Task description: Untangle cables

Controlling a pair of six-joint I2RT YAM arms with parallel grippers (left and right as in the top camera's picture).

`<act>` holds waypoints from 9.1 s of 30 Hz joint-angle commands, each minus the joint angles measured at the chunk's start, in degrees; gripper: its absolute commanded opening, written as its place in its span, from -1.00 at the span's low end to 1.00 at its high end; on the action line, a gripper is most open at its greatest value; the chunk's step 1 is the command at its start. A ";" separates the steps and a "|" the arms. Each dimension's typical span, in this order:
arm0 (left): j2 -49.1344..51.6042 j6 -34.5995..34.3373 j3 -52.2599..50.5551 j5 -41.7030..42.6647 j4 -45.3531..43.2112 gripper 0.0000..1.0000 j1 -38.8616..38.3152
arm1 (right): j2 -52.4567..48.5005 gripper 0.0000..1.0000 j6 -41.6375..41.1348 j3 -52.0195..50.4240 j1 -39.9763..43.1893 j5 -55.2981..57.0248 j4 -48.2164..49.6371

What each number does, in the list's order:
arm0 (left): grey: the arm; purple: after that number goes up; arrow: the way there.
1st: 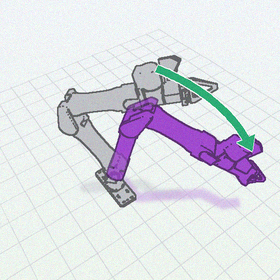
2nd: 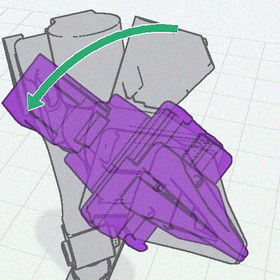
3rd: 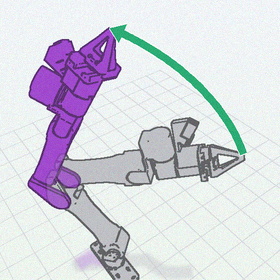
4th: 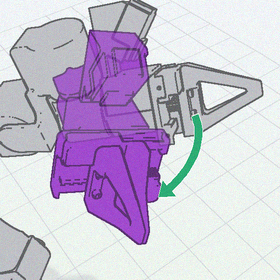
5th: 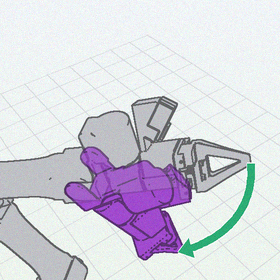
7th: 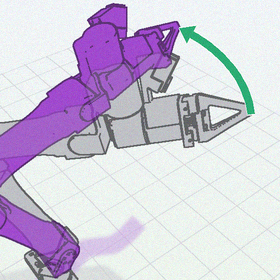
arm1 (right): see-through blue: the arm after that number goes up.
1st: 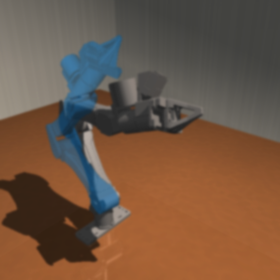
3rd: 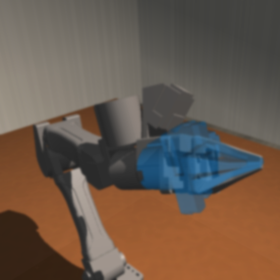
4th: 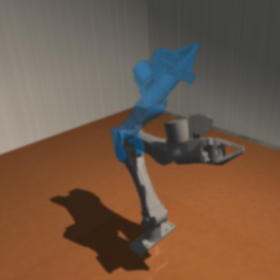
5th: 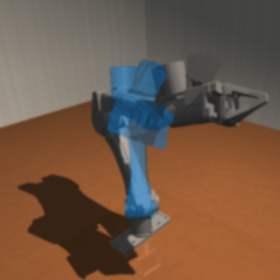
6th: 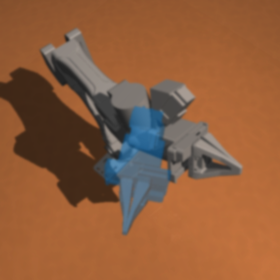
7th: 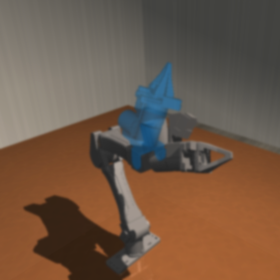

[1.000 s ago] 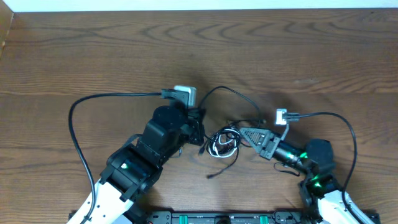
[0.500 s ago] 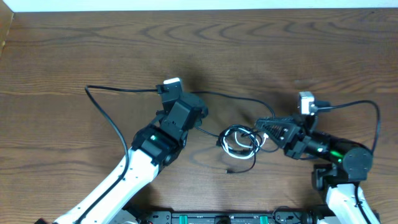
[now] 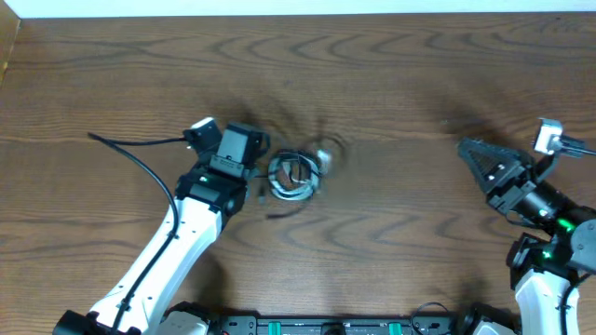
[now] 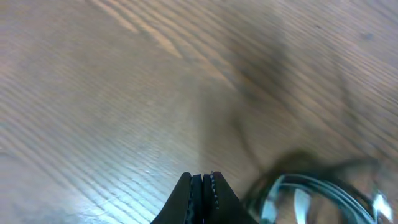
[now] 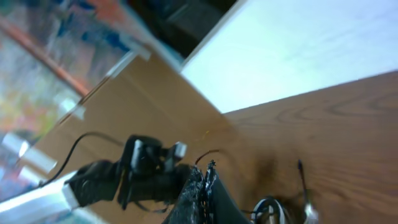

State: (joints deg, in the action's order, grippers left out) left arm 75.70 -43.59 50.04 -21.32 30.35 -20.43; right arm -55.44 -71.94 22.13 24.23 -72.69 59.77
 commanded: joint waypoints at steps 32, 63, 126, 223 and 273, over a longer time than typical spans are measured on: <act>-1.75 33.99 0.94 61.44 -6.54 -0.38 -0.28 | 0.31 0.46 38.91 -0.63 -23.19 22.95 -60.08; -6.38 -4.02 0.94 5.97 20.85 0.98 0.50 | -4.50 0.98 37.66 -0.59 -60.43 64.43 -60.30; -26.38 8.35 0.94 24.57 16.52 0.98 5.68 | -17.92 -0.98 83.23 33.35 -52.28 25.55 -78.88; -23.37 48.65 -0.81 47.23 2.01 -0.85 -1.99 | -18.82 -0.98 47.63 33.33 -51.98 26.56 -79.71; -39.85 32.30 -0.81 29.16 7.41 -0.52 -1.73 | -37.97 0.14 39.56 32.39 -61.72 71.06 -95.56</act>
State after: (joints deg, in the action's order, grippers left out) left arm 35.94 -10.74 48.80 8.62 37.52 -22.24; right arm -91.64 -29.63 54.76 -37.26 -3.99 -36.03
